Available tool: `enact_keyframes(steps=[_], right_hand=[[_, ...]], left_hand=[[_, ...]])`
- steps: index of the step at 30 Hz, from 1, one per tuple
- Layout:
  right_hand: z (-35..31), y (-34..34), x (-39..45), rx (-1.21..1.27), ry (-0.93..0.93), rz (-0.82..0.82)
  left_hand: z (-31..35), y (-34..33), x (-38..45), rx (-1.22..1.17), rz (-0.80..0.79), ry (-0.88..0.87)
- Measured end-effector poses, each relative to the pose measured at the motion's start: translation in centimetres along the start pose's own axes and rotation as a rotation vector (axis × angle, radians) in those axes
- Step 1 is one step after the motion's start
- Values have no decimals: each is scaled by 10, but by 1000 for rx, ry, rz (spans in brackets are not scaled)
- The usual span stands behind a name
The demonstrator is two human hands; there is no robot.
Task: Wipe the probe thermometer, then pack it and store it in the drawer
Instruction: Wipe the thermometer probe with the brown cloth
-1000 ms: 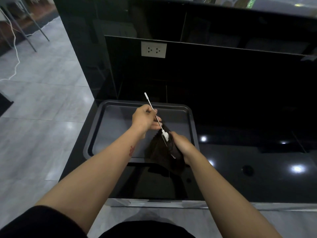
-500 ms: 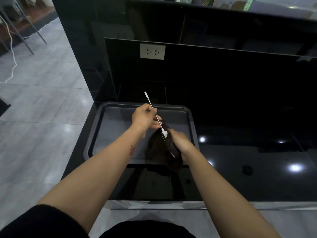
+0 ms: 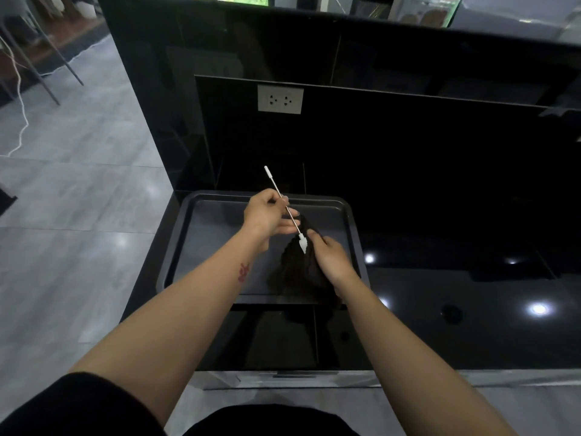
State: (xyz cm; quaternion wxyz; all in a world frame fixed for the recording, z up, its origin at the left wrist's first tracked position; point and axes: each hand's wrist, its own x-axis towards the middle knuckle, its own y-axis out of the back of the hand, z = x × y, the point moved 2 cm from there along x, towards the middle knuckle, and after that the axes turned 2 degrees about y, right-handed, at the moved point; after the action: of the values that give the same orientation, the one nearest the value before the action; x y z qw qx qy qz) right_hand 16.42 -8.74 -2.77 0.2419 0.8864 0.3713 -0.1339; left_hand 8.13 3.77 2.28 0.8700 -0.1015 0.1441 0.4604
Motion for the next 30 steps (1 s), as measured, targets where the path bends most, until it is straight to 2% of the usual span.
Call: enact_keyframes(steps=[5, 13, 19, 21, 24, 30], right_hand=[[15, -1, 0, -15, 56, 103], [9, -2, -1, 55, 45, 45], [19, -1, 2, 85, 34, 105], [22, 3, 2, 140, -28, 75], [20, 8, 2, 218, -115, -62], [10, 7, -1, 330, -133, -246]], left_hand=[[3, 6, 3, -1, 16, -14], [0, 5, 1, 0, 14, -18], [9, 11, 6, -20, 14, -26], [9, 16, 9, -56, 4, -8], [9, 19, 9, -81, -74, 14], [9, 17, 6, -97, -176, 7]])
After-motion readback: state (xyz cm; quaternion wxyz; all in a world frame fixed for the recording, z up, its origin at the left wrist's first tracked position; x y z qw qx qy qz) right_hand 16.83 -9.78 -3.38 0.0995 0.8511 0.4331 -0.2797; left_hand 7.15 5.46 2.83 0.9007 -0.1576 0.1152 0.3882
